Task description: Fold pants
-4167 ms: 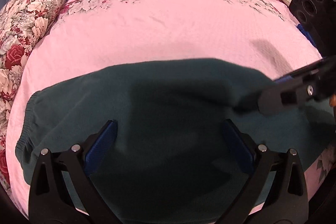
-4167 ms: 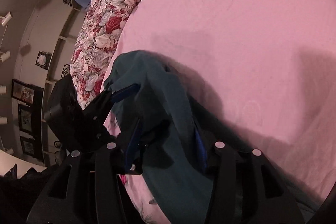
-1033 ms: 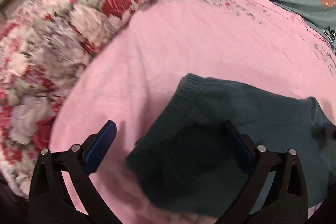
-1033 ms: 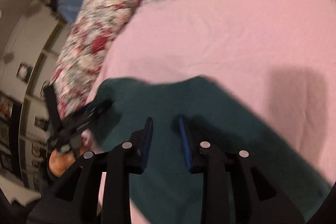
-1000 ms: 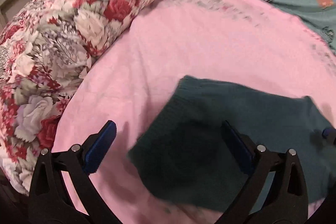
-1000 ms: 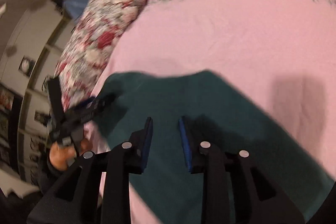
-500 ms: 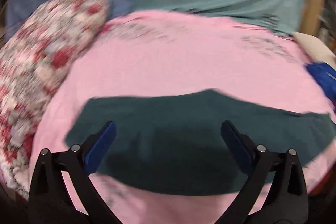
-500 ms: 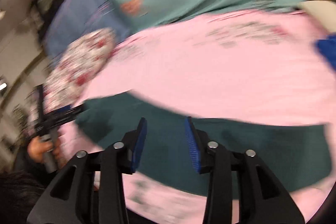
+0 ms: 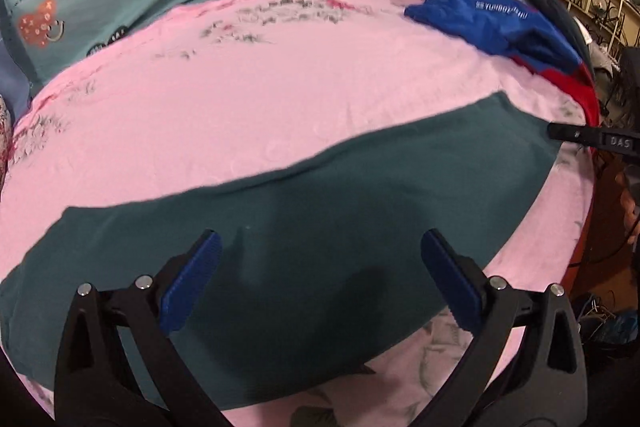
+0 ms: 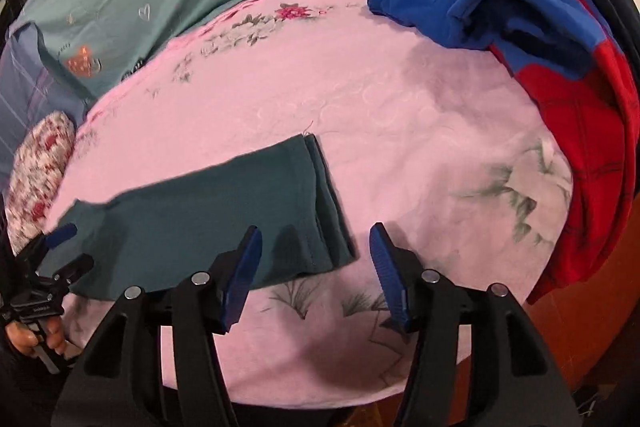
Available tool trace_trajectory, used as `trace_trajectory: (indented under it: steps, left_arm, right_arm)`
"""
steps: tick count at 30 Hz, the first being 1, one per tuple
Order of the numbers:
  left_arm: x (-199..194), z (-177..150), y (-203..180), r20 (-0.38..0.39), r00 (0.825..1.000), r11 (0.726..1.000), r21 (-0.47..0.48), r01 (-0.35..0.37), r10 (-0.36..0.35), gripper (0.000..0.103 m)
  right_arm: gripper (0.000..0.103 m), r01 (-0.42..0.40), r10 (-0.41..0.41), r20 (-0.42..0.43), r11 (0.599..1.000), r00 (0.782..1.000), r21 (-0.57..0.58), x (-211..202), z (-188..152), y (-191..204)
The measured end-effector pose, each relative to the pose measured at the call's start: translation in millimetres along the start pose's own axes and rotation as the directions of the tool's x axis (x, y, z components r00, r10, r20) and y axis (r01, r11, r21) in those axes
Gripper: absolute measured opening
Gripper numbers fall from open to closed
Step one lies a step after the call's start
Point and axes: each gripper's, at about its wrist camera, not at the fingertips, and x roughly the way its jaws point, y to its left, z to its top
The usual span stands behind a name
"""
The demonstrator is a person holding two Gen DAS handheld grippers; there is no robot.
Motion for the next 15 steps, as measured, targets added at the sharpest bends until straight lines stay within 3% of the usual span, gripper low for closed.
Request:
trace_trajectory:
  steps: [1, 3, 6, 9, 12, 15]
  left_arm:
    - [7.4, -1.2, 3.2, -0.027, 1.0, 1.0, -0.013, 0.002, -0.002, 0.101]
    - [19.6, -2.6, 14.7, -0.059, 0.998, 0.998, -0.053, 0.022, -0.025, 0.101]
    - [18.9, -2.9, 21.0, -0.054, 0.998, 0.997, -0.073, 0.031, -0.035, 0.101]
    - [16.6, -3.8, 23.8, -0.047, 0.998, 0.996, -0.078, 0.041, -0.044, 0.101]
    - [2.3, -3.5, 39.3, 0.003, 1.0, 0.993, -0.114, 0.007, -0.006, 0.101]
    - [-15.4, -6.2, 68.6, 0.03, 0.998, 0.984, -0.171, -0.049, 0.055, 0.101]
  right_arm:
    - [0.048, 0.014, -0.014, -0.009, 1.0, 1.0, -0.017, 0.9, 0.6, 3.7]
    - [0.017, 0.014, -0.014, -0.03, 1.0, 0.999, -0.015, 3.3, 2.2, 2.9]
    - [0.01, -0.027, 0.026, -0.052, 0.999, 0.998, -0.027, 2.6, 2.0, 4.8]
    - [0.009, -0.13, 0.131, -0.028, 0.991, 0.991, 0.038, -5.4, 5.0, 5.4]
    - [0.009, -0.244, 0.243, 0.015, 0.968, 0.97, 0.056, -22.8, 16.1, 25.6]
    - [0.009, -0.346, 0.346, 0.02, 0.938, 0.938, -0.023, -37.8, 28.5, 76.1]
